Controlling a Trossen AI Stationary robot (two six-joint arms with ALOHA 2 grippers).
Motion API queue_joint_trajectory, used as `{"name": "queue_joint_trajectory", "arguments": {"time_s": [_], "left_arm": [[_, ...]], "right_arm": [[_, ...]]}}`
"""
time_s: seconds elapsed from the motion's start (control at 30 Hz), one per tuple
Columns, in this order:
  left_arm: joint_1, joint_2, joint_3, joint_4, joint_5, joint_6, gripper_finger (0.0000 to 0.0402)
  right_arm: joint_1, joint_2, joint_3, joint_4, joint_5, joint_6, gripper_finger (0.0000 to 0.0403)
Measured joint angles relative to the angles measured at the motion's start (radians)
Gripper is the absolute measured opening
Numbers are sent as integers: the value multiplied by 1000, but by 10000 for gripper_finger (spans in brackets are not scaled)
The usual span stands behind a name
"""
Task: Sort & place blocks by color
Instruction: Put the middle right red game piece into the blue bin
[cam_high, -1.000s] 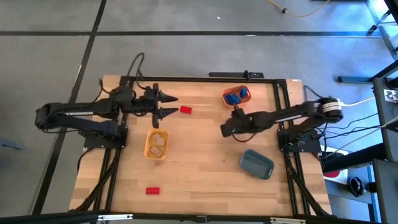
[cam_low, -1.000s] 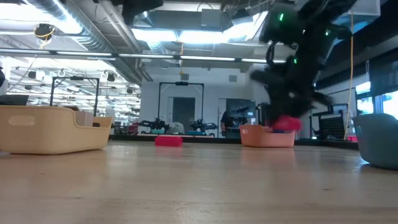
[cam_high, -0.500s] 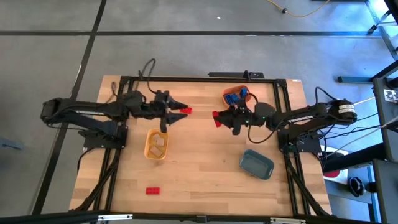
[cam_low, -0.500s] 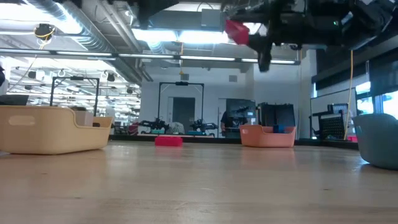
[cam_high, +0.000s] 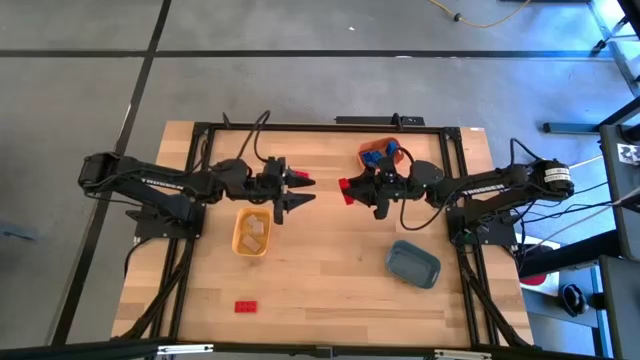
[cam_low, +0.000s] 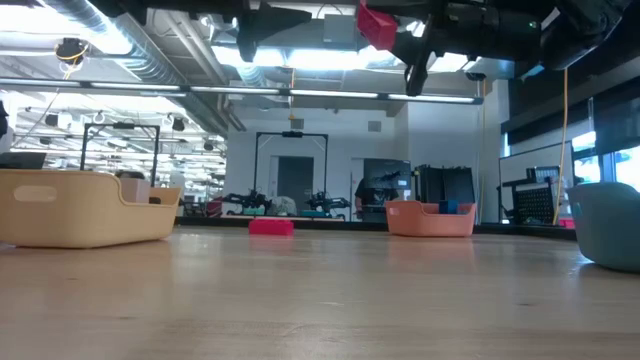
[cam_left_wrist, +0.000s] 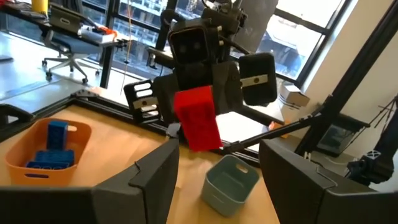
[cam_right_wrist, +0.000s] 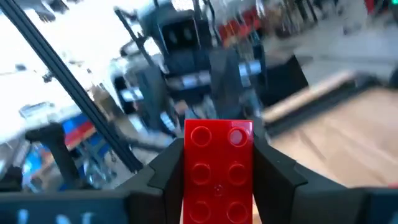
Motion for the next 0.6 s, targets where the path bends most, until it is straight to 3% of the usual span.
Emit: {"name": "queue_joint_trajectory", "arguments": {"time_s": [0.1, 0.33, 0.43, 0.6], "left_arm": [[0, 0, 0, 13, 0, 0, 214], [4, 0, 0, 23, 0, 0, 214], [4, 0, 0, 26, 1, 4, 214], [4, -1, 0, 28, 2, 27, 214]], "right_arm": [[10, -3, 67, -208, -53, -6, 142], [194, -2, 379, -1166, -89, -127, 142], [299, -3, 418, -1429, -83, -29, 142], [501, -7, 373, -1619, -4, 290, 142]]}}
